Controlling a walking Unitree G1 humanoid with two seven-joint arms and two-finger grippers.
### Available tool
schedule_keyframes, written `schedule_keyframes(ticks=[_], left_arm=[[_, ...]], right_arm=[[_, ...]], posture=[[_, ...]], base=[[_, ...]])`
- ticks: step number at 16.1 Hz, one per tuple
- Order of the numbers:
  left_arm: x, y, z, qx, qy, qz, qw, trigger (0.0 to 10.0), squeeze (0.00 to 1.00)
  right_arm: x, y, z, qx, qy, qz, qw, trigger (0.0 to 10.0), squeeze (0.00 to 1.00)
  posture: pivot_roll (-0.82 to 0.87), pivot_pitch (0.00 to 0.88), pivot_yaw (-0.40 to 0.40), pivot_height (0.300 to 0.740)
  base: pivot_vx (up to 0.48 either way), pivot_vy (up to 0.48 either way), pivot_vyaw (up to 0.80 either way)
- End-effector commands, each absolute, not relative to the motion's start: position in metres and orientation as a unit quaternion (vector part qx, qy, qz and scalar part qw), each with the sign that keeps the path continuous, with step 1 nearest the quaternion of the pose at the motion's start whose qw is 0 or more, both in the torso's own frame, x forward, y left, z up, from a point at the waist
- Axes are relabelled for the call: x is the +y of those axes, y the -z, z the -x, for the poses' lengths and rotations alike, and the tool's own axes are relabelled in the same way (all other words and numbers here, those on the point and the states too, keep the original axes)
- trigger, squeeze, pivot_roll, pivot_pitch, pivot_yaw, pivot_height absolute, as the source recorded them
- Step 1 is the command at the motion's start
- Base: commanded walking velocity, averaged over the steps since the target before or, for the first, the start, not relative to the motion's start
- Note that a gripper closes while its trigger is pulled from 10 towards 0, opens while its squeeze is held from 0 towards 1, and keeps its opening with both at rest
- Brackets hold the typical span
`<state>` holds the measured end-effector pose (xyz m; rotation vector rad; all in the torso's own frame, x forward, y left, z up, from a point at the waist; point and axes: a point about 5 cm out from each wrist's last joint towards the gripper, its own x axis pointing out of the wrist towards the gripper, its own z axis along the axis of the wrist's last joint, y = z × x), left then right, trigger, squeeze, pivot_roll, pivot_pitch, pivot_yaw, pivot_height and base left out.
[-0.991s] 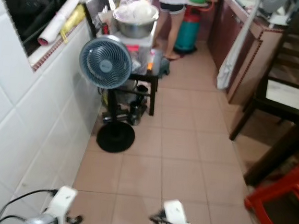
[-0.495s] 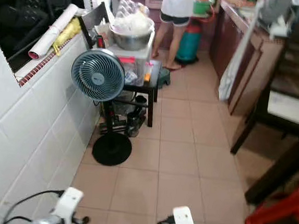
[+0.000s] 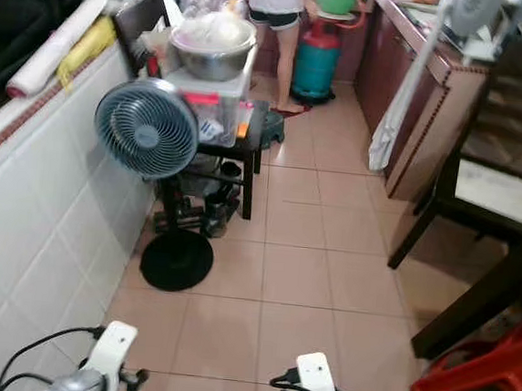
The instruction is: Setting the table
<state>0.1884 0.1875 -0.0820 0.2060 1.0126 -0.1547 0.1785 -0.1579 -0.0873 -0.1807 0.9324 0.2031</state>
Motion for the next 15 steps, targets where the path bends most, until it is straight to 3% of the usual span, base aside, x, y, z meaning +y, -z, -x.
schedule_keyframes(ticks=[1, 3, 6, 15], left_arm=[[0.1948, 0.0813, -0.1884, 0.486, 0.061, -0.104, 0.865, 10.0, 0.00], [0.1956, 0.0812, -0.1883, 0.487, 0.061, -0.107, 0.864, 10.0, 0.00], [0.1964, 0.0812, -0.1881, 0.489, 0.061, -0.109, 0.863, 10.0, 0.00], [0.1994, 0.0809, -0.1878, 0.490, 0.061, -0.107, 0.863, 10.0, 0.00]], right_arm=[[-0.1509, 0.0876, -0.1786, 0.448, -0.111, 0.085, 0.883, 10.0, 0.00], [-0.1506, 0.0874, -0.1791, 0.448, -0.116, 0.094, 0.882, 10.0, 0.00], [-0.1503, 0.0875, -0.1792, 0.448, -0.119, 0.100, 0.880, 10.0, 0.00], [-0.1529, 0.0887, -0.1769, 0.453, -0.094, 0.085, 0.882, 10.0, 0.00]], posture=[[-0.03, 0.000, -0.019, 0.740], [-0.03, 0.000, -0.019, 0.740], [-0.03, 0.000, -0.016, 0.740], [-0.03, 0.000, -0.017, 0.740]], base=[[0.000, 0.000, 0.00], [0.000, 0.000, 0.00], [0.000, 0.000, 0.76], [0.000, 0.000, 0.00]])
